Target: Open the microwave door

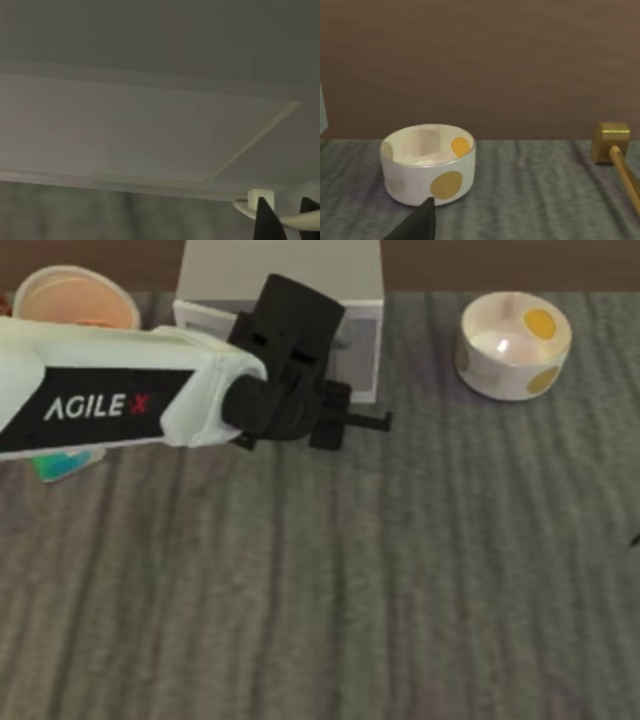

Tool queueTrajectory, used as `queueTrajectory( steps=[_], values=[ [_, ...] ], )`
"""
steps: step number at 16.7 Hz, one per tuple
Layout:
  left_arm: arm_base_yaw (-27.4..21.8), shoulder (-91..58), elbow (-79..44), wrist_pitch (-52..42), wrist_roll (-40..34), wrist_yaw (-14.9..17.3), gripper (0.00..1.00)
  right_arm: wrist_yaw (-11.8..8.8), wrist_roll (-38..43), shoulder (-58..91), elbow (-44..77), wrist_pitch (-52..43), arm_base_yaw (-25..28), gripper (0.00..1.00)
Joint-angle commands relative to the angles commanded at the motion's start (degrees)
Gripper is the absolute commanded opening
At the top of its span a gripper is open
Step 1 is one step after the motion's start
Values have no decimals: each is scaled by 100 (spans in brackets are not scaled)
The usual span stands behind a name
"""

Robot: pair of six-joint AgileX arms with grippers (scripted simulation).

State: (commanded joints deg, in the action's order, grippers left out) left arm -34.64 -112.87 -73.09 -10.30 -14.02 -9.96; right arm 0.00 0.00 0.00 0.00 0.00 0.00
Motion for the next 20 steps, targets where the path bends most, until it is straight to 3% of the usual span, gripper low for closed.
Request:
queueTrajectory(
  steps=[11, 20],
  values=[
    [72, 165, 245, 120, 264, 218, 0, 0, 0, 0, 0, 0, 0, 100],
    [72, 165, 245, 120, 264, 218, 0, 0, 0, 0, 0, 0, 0, 100]
  ],
)
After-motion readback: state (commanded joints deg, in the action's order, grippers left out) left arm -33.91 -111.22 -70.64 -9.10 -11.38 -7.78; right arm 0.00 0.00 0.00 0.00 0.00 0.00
